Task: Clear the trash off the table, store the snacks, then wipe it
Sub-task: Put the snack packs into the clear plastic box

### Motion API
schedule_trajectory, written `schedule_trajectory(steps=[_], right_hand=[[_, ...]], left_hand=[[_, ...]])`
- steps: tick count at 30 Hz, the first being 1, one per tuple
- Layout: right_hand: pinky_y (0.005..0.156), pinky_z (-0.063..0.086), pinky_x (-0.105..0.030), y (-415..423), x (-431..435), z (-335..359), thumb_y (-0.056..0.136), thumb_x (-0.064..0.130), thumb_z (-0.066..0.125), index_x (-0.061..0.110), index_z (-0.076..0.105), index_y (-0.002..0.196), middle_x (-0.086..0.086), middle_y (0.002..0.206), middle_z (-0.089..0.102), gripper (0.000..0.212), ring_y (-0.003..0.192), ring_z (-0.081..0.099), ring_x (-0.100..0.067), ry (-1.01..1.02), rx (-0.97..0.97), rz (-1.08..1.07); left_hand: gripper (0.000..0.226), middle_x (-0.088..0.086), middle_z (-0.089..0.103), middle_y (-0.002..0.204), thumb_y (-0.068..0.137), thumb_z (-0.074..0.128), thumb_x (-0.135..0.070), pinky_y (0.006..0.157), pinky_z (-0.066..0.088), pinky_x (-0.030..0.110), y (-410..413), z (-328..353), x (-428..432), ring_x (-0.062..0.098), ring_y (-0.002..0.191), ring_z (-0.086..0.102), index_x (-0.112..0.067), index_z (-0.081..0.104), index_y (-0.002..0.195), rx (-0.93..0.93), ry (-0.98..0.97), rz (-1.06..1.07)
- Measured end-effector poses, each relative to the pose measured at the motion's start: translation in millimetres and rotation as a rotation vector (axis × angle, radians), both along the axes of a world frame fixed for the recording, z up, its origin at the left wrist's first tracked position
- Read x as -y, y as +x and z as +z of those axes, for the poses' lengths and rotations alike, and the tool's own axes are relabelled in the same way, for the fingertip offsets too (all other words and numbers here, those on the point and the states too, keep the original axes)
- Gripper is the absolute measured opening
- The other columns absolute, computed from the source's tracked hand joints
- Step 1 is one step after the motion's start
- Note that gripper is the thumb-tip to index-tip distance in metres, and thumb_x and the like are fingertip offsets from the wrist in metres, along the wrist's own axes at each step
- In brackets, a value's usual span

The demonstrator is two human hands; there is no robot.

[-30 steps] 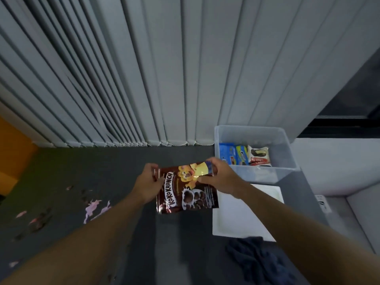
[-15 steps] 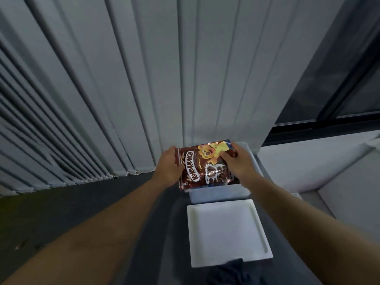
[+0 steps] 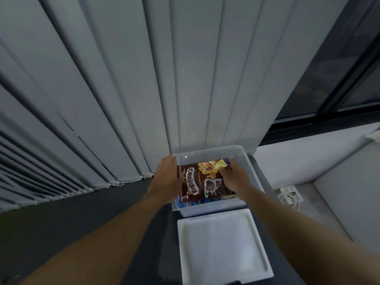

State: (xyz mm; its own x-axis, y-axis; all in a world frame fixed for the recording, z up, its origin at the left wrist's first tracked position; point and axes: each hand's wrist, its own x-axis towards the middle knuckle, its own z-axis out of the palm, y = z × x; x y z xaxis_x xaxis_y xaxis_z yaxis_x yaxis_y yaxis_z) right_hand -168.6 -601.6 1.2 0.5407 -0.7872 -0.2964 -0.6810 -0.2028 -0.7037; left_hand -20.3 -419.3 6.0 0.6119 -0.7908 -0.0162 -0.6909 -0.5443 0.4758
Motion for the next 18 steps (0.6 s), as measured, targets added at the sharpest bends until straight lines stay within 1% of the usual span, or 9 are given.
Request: schedule_trajectory(steps=[1, 2, 3, 5, 6, 8, 10, 14, 18], right_hand=[[0.082, 0.048, -0.035, 2.9, -0.5, -7.4, 0.096, 0.028, 0.054, 0.02, 0.048, 0.135, -0.007, 0.108, 0.061, 0.041, 0.1, 0.06, -0.027, -0.01, -0.053, 0.06], [0.086, 0.049, -0.036, 5.9, -0.7, -13.8, 0.093, 0.032, 0.059, 0.021, 0.041, 0.141, -0.008, 0.116, 0.059, 0.052, 0.108, 0.06, -0.029, -0.02, -0.116, 0.129], [0.094, 0.047, -0.038, 9.2, -0.7, -19.0, 0.089, 0.036, 0.065, 0.022, 0.03, 0.148, -0.011, 0.131, 0.053, 0.071, 0.12, 0.055, -0.032, -0.017, -0.186, 0.2], [0.112, 0.037, -0.046, 15.8, -1.0, -27.6, 0.08, 0.046, 0.074, 0.028, 0.002, 0.157, -0.012, 0.16, 0.022, 0.106, 0.143, 0.034, -0.035, 0.013, -0.323, 0.36], [0.116, 0.03, -0.05, 18.8, -1.9, -31.0, 0.079, 0.051, 0.074, 0.031, -0.004, 0.157, -0.009, 0.165, 0.007, 0.112, 0.149, 0.022, -0.035, -0.003, -0.381, 0.463], [0.119, 0.023, -0.055, 24.0, -4.7, -39.6, 0.08, 0.06, 0.069, 0.036, -0.003, 0.156, -0.007, 0.166, -0.003, 0.107, 0.151, 0.011, -0.036, -0.085, -0.484, 0.656], [0.119, 0.021, -0.057, 27.5, -8.8, -47.3, 0.085, 0.063, 0.062, 0.036, -0.002, 0.156, -0.006, 0.165, -0.002, 0.099, 0.15, 0.011, -0.038, -0.155, -0.555, 0.741], [0.12, 0.014, -0.06, 32.5, -11.6, -56.7, 0.089, 0.062, 0.057, 0.035, -0.005, 0.156, -0.007, 0.165, -0.006, 0.095, 0.151, 0.005, -0.039, -0.198, -0.613, 0.749], [0.119, 0.0, -0.062, 30.2, -9.3, -54.1, 0.084, 0.069, 0.055, 0.035, 0.002, 0.156, -0.004, 0.166, -0.003, 0.096, 0.152, -0.004, -0.035, -0.241, -0.575, 0.725]], left_hand=[[0.069, 0.01, 0.015, 0.163, 0.102, 0.044, -0.037, 0.124, 0.015, 0.042, -0.2, -6.0, -1.7, 0.025, 0.151, 0.011, -0.006, 0.013, 0.155, 0.013, 0.037, -0.004], [0.071, 0.01, 0.006, 0.165, 0.103, 0.039, -0.039, 0.124, 0.013, 0.041, -1.8, -10.9, -3.5, 0.024, 0.153, 0.005, -0.006, 0.006, 0.157, 0.016, 0.059, -0.002], [0.072, 0.01, 0.001, 0.166, 0.104, 0.036, -0.042, 0.124, 0.011, 0.039, -2.7, -15.8, -4.3, 0.023, 0.153, 0.002, -0.007, 0.001, 0.157, 0.022, 0.067, -0.002], [0.072, 0.011, -0.002, 0.166, 0.104, 0.03, -0.044, 0.124, 0.007, 0.036, -3.6, -21.8, -5.0, 0.023, 0.153, 0.0, -0.005, -0.002, 0.156, 0.074, 0.073, -0.018], [0.072, 0.012, -0.001, 0.166, 0.104, 0.029, -0.043, 0.124, 0.008, 0.036, -3.1, -23.9, -5.2, 0.023, 0.153, 0.0, -0.004, -0.002, 0.156, 0.097, 0.074, -0.023], [0.07, 0.012, 0.002, 0.166, 0.105, 0.028, -0.042, 0.124, 0.012, 0.039, -1.0, -25.7, -5.2, 0.023, 0.153, 0.001, -0.005, -0.001, 0.156, 0.11, 0.079, -0.024], [0.068, 0.012, 0.003, 0.166, 0.105, 0.028, -0.04, 0.124, 0.013, 0.04, -0.1, -26.1, -4.3, 0.022, 0.153, 0.001, -0.006, 0.001, 0.156, 0.101, 0.087, -0.019], [0.066, 0.012, 0.002, 0.166, 0.105, 0.028, -0.036, 0.124, 0.012, 0.039, -1.7, -26.3, -2.9, 0.022, 0.153, 0.001, -0.005, 0.001, 0.156, 0.118, 0.107, -0.016], [0.068, 0.01, -0.001, 0.166, 0.105, 0.027, -0.041, 0.124, 0.01, 0.039, -1.3, -22.7, -1.2, 0.021, 0.153, 0.0, -0.008, -0.002, 0.156, 0.089, 0.144, -0.002]])
